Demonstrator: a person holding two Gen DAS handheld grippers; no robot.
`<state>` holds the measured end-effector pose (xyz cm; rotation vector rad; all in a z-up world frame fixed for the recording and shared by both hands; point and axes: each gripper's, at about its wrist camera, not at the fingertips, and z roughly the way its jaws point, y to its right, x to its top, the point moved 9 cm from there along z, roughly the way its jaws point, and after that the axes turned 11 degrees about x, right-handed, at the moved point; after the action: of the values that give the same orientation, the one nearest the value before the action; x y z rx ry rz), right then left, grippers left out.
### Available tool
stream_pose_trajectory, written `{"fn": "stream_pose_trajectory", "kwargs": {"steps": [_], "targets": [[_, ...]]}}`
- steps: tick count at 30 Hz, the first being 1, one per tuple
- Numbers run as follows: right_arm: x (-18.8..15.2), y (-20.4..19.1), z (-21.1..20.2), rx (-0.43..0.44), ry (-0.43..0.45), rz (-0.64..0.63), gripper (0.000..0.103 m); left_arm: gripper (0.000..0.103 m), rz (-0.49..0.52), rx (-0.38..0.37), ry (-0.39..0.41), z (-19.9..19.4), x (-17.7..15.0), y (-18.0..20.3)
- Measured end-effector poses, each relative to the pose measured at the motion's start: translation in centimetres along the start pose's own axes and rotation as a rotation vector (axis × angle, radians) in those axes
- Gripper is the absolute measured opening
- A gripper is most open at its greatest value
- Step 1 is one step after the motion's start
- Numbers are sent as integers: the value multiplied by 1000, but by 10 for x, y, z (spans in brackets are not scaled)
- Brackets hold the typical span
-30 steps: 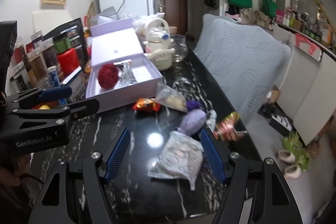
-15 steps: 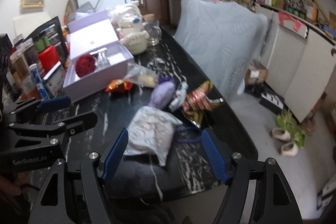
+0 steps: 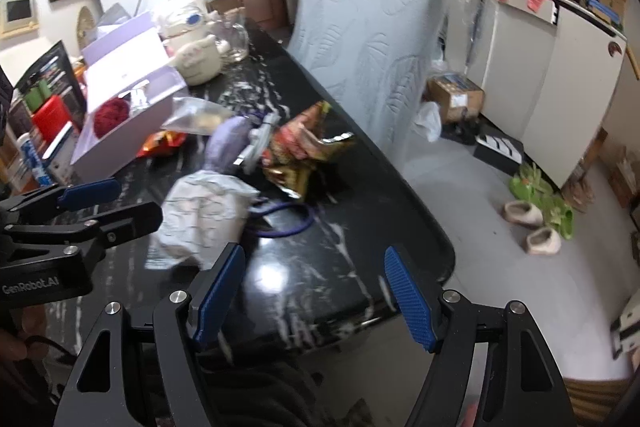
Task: Organize soft objects
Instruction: 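Grasp the white printed pouch with the left gripper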
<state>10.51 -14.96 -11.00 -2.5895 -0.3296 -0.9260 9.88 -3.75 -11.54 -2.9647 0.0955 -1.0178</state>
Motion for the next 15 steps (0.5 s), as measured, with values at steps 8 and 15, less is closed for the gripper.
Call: {"fn": "stream_pose_trajectory", "kwargs": {"steps": [8,15], "targets": [[-3,29,13,-23,-35,22,73,75,12,-12,-58,30,3,16],[1,42,18,-79,-49,14,73,75,11,-14,-162,64,-11,26]]}}
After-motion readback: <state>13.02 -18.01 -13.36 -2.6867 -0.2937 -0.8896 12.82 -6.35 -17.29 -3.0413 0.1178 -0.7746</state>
